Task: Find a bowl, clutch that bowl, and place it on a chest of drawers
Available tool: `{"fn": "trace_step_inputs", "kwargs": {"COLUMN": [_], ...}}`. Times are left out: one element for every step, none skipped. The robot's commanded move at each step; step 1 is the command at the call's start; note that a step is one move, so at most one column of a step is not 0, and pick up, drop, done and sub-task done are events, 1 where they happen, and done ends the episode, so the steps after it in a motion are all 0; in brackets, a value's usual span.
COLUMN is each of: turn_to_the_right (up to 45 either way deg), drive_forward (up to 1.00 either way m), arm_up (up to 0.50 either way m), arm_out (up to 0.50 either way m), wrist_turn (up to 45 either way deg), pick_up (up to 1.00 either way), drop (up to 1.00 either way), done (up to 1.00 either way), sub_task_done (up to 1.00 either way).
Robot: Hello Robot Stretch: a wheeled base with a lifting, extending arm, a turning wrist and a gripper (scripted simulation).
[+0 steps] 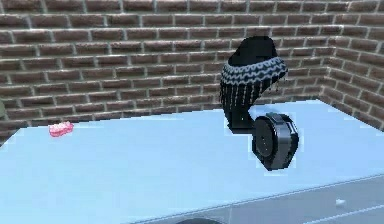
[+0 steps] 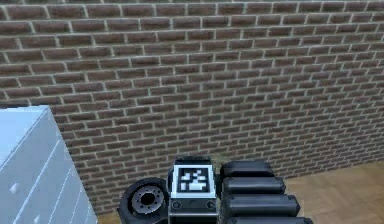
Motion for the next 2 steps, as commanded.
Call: {"fn": "trace_step_inputs", "kwargs": {"turn_to_the_right": [6.0,-9.0], "drive_forward": [0.0,0.0], "arm_up": [0.0,0.0], "arm_out": [0.0,0.0], "wrist_turn": [0.0,0.0], "pick_up": [0.0,0.0], "drop": [0.0,0.0], "done": [0.0,0.0], "sub_task_done": [0.0,0.0]}}
